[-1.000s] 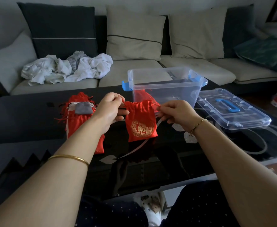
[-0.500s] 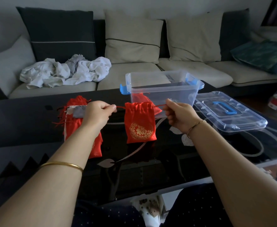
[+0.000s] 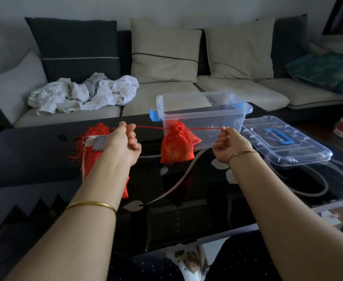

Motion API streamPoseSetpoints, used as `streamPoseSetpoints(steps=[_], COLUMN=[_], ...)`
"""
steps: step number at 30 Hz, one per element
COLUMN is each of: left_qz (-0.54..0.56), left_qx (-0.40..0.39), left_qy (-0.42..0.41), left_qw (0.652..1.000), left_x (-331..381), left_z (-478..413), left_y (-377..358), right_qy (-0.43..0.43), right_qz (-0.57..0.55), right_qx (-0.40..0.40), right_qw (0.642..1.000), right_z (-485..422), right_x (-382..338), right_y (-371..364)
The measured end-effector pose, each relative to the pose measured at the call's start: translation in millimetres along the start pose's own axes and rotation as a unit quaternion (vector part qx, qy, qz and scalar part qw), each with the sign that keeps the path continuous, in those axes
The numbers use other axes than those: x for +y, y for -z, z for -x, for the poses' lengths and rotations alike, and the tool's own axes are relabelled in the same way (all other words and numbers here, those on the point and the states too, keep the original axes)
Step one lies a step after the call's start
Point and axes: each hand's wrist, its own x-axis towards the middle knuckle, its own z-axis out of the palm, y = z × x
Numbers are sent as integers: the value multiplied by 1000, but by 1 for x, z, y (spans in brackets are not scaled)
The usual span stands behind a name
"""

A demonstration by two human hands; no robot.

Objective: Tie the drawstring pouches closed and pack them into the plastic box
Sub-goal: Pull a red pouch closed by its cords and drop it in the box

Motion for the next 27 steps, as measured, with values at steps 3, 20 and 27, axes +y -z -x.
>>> streamPoseSetpoints(steps=[3, 20, 27], left_qz=[-44, -403, -345], left_qx=[-54, -221, -243], left_qy=[-80, -258, -224], left_qw=[994, 850, 878], left_x=[1, -18, -19], left_z=[7, 29, 25], left_y=[-10, -36, -33], right_qy=[100, 346, 171], right_qz=[90, 399, 516], right_qx=[7, -184, -184], right_qw=[991, 829, 819], right_z=[7, 61, 53], right_x=[-1, 9, 17], right_y=[-6, -55, -41])
